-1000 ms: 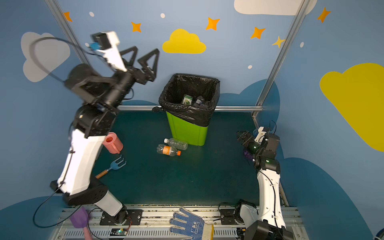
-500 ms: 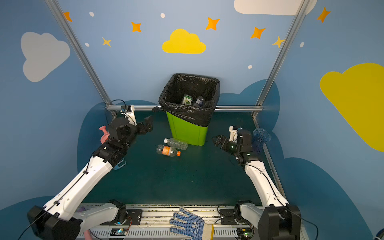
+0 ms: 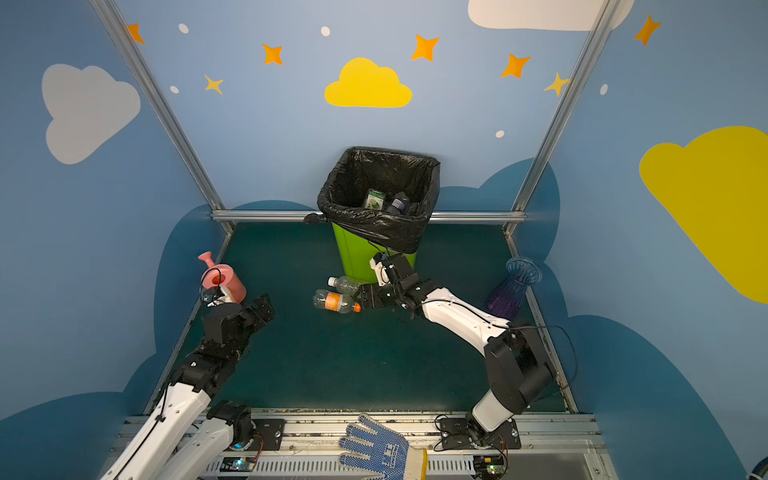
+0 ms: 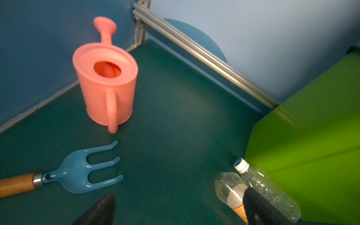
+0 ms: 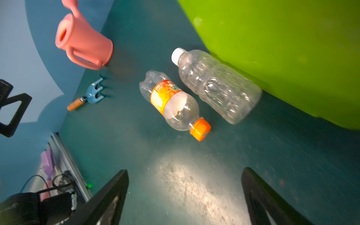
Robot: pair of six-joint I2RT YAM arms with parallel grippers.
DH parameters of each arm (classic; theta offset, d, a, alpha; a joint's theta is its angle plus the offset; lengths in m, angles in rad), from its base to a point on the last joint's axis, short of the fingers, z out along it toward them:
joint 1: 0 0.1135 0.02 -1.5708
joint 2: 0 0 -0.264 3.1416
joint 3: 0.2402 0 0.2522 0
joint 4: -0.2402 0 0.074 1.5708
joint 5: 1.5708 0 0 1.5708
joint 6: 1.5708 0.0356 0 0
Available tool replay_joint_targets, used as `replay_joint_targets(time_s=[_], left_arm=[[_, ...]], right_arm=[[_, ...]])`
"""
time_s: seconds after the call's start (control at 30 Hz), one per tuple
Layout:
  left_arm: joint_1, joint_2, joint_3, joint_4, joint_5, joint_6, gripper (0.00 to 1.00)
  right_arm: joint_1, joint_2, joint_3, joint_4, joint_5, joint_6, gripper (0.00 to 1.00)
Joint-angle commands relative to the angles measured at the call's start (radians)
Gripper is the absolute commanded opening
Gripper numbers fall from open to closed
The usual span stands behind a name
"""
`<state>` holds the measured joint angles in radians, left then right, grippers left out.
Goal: Throw the plastic bottles in the bin
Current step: 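Lower the right gripper onto the orange-labelled bottle and close it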
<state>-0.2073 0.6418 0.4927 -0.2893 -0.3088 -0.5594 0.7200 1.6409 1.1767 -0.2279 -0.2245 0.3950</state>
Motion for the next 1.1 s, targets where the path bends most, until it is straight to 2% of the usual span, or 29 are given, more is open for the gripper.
replay_joint_targets(time_s=[0.0,0.23,0.5,0.6,1.07], left_arm=[[0.011,-0.041,-0.029,-0.047,-0.009,-0.088,1.00],[0.020,-0.057,-0.056,-0.093,-0.008,-0.123,1.00],[0.027,-0.019,-0.059,-0.103,0.017,-0.121,1.00],[0.029,-0.006,-0.057,-0.099,0.029,-0.117,1.00],[0.043,-0.002,-0.064,-0.104,0.030,-0.099,1.00]], right_arm=[[0.048,0.089,0.118,-0.071,0.040,-0.084,0.87],[0.121,0.352,0.419,-0.284,0.089,-0.247,0.84],[0.178,0.561,0.689,-0.477,0.180,-0.380,0.81],[0.205,0.629,0.779,-0.553,0.265,-0.421,0.83],[0.266,0.826,1.039,-0.702,0.401,-0.473,0.86]])
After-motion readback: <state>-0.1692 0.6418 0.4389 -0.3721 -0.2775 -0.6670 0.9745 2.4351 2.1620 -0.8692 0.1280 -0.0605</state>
